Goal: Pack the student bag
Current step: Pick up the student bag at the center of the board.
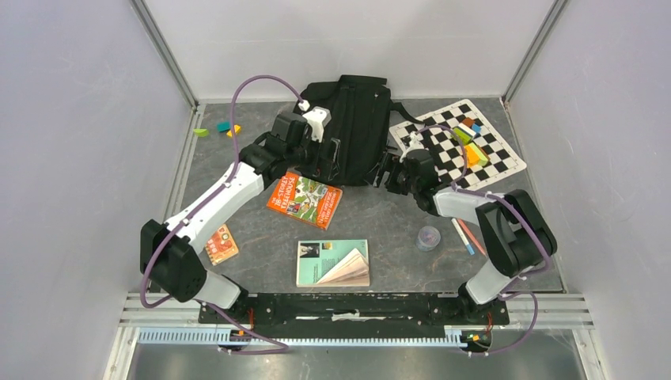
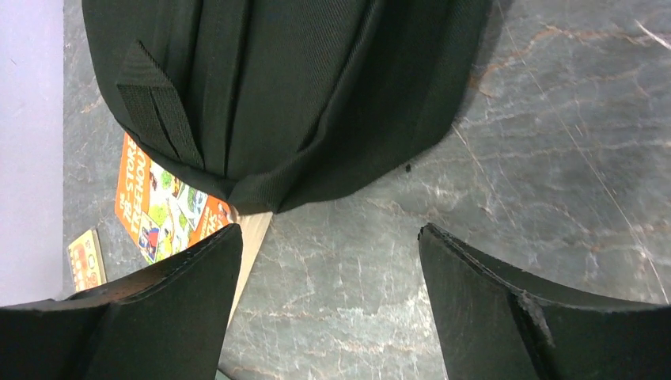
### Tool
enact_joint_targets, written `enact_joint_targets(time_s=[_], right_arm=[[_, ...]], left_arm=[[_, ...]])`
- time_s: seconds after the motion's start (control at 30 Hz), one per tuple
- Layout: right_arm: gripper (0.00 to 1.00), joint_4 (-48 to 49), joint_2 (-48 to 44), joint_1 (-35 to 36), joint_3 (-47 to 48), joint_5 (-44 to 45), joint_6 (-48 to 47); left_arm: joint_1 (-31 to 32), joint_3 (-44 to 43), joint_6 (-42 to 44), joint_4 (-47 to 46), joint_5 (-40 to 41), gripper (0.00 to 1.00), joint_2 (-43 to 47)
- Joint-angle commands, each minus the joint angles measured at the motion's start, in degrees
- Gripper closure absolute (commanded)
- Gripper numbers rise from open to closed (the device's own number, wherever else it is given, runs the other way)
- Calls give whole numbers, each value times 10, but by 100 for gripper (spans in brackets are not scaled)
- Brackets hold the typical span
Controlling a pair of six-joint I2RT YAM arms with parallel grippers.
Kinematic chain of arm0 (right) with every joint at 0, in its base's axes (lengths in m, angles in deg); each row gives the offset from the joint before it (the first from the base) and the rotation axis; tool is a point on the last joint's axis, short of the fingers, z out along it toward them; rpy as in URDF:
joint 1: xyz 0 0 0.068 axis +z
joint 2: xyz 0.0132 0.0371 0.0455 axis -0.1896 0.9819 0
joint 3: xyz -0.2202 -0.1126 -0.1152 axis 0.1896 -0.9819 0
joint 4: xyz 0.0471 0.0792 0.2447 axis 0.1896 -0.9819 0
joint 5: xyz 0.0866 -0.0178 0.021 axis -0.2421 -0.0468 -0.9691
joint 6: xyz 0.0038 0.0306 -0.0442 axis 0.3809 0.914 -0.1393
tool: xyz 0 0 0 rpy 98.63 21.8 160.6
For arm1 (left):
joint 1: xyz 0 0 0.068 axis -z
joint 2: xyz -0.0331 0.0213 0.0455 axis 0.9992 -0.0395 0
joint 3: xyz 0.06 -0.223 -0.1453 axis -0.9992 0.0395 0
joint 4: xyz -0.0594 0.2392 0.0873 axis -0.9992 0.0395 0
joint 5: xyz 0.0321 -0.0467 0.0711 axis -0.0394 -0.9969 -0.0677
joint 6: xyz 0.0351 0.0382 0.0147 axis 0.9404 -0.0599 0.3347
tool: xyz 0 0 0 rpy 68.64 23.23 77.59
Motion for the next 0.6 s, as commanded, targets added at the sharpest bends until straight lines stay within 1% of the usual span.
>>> enact_joint_targets(time_s=[0.0,0.23,0.37,0.5,0.57], right_arm=[[12,38,33,4,51,-7,5],[15,63,98,3,94,-16,24],[22,60,139,3,132,-28,33],[23,77,154,2,144,-32,44],[29,89,157,1,146,-33,47]], left_arm=[[18,1,-23,-21,-20,0,0],[46,0,-19,-17,-15,0,-18],[55,-2,-14,-11,-4,0,-24],[62,-2,-4,-10,6,0,-24],[63,-2,-3,-9,8,0,-26]])
